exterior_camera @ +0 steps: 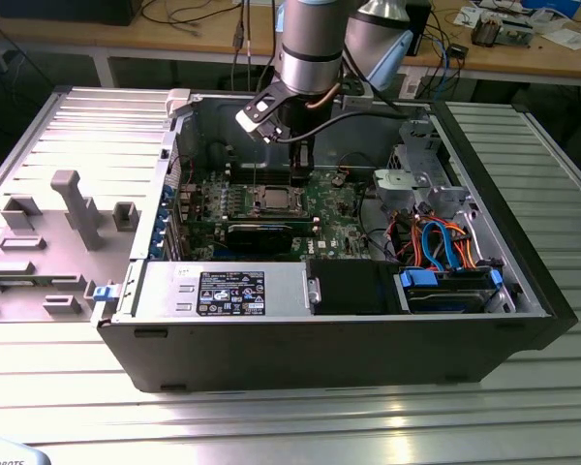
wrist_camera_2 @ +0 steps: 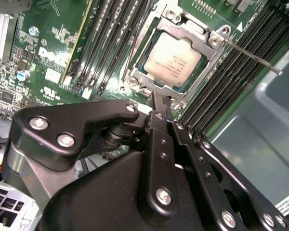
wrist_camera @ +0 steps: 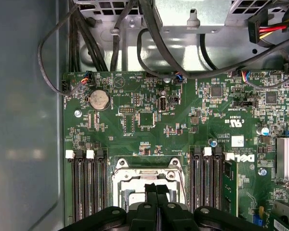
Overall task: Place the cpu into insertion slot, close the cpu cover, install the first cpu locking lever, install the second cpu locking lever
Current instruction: 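Close the cpu cover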
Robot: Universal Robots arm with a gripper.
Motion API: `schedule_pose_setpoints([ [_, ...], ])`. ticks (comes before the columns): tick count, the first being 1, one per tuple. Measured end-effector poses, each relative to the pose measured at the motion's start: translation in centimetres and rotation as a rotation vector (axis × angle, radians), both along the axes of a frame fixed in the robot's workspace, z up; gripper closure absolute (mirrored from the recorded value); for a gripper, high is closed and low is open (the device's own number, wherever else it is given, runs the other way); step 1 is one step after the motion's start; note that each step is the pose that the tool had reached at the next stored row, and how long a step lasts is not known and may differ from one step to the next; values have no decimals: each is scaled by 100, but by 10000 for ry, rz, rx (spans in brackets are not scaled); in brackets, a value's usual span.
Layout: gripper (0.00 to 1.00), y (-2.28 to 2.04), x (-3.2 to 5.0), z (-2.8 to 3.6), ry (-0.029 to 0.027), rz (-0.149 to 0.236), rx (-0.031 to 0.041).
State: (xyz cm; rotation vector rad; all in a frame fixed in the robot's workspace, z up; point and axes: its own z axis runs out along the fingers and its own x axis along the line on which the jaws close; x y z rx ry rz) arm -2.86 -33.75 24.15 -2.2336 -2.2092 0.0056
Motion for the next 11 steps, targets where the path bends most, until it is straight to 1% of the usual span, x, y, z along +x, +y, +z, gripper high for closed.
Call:
schedule_pose_setpoints([
  [3,89,0,-17,-2,0,3,0],
  [5,89,0,-32,-14,0,28,1],
  [6,89,-1,-70,-25,0,64,0],
  [8,89,0,-108,-41,0,107,1],
  [10,89,0,-152,-66,-1,177,2],
  [11,89,-1,-181,-89,0,234,0],
])
